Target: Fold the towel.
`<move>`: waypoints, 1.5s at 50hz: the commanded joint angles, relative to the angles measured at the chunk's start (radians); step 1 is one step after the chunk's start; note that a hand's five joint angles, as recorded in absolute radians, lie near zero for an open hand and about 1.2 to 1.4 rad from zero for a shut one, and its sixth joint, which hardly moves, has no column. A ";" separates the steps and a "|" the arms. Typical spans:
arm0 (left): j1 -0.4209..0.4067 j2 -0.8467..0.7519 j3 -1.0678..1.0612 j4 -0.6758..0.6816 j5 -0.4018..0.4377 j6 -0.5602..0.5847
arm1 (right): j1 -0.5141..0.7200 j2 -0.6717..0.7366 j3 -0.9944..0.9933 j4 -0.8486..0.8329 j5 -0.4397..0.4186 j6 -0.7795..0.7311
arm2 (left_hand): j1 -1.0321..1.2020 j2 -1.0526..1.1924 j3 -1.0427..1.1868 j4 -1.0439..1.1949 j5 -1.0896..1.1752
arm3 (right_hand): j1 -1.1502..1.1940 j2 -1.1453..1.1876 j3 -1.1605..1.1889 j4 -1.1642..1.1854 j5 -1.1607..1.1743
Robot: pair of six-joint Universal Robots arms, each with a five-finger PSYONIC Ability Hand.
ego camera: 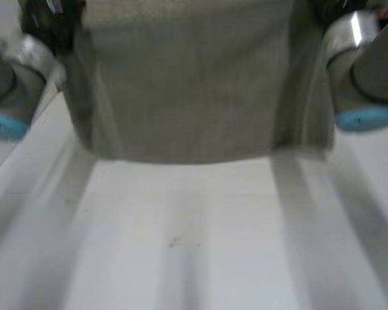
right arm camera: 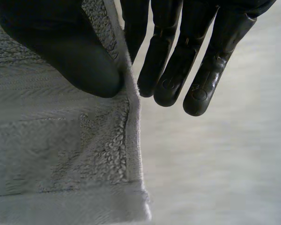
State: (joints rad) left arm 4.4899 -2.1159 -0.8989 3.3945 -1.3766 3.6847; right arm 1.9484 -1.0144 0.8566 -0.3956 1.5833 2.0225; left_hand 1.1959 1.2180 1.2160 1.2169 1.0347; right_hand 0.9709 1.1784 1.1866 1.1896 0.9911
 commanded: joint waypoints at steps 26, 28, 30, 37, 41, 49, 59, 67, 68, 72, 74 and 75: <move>0.008 -0.032 -0.693 0.399 -0.013 -0.253 | -0.011 0.071 0.656 -0.033 -0.163 0.203 | 0.200 0.178 0.180 0.179 0.187 | 0.425 0.218 0.210 0.207 0.231; 0.008 -0.056 -0.734 0.353 -0.013 -0.226 | -0.012 0.071 0.664 -0.005 -0.161 0.203 | 0.200 0.178 0.180 0.179 0.187 | 0.425 0.218 0.210 0.207 0.231; 0.009 -0.056 -0.761 0.312 -0.013 -0.188 | -0.014 0.063 0.673 0.036 -0.160 0.202 | 0.200 0.178 0.180 0.179 0.187 | 0.425 0.218 0.210 0.207 0.231; 0.031 0.141 -0.899 -0.033 -0.019 0.105 | -0.052 -0.131 0.708 0.471 -0.164 0.186 | 0.200 0.178 0.180 0.179 0.187 | 0.425 0.218 0.210 0.207 0.231; 0.051 0.255 -0.934 -0.192 -0.019 0.130 | -0.077 -0.197 0.703 0.652 -0.180 0.185 | 0.200 0.178 0.180 0.179 0.187 | 0.425 0.218 0.210 0.207 0.231; 0.055 0.516 -0.927 -0.555 0.014 0.146 | -0.176 -0.366 0.685 0.922 -0.178 0.090 | 0.200 0.178 0.180 0.179 0.187 | 0.425 0.218 0.210 0.207 0.231; 0.034 0.383 -0.872 -0.344 0.062 0.150 | -0.177 -0.261 0.632 0.737 -0.164 0.062 | 0.200 0.178 0.180 0.179 0.187 | 0.425 0.218 0.210 0.207 0.231; -0.008 0.063 -0.617 -0.059 0.050 0.149 | -0.148 -0.008 0.512 0.384 -0.137 0.064 | 0.200 0.178 0.180 0.179 0.187 | 0.425 0.218 0.210 0.207 0.231; -0.014 -0.006 -0.554 -0.019 0.038 0.150 | -0.131 0.046 0.481 0.306 -0.134 0.062 | 0.200 0.178 0.180 0.179 0.187 | 0.425 0.218 0.210 0.207 0.231; -0.017 -0.120 -0.430 0.034 -0.010 0.150 | -0.111 0.138 0.429 0.157 -0.137 0.061 | 0.200 0.178 0.180 0.179 0.187 | 0.425 0.218 0.210 0.207 0.231; -0.021 -0.170 -0.371 0.052 -0.039 0.152 | -0.108 0.183 0.406 0.084 -0.143 0.059 | 0.200 0.178 0.180 0.179 0.187 | 0.425 0.218 0.210 0.207 0.231; -0.029 -0.212 -0.315 0.063 -0.059 0.152 | -0.108 0.226 0.380 0.020 -0.146 0.056 | 0.200 0.178 0.180 0.179 0.187 | 0.425 0.218 0.210 0.207 0.231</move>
State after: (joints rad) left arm 4.4751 -2.1535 -1.4174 3.3919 -1.3570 3.8346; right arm 1.8202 -0.9386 1.3209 -0.1412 1.4471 2.0841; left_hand 1.1980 1.2181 1.2165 1.2171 1.0347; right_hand 0.9709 1.1783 1.1890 1.1938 0.9958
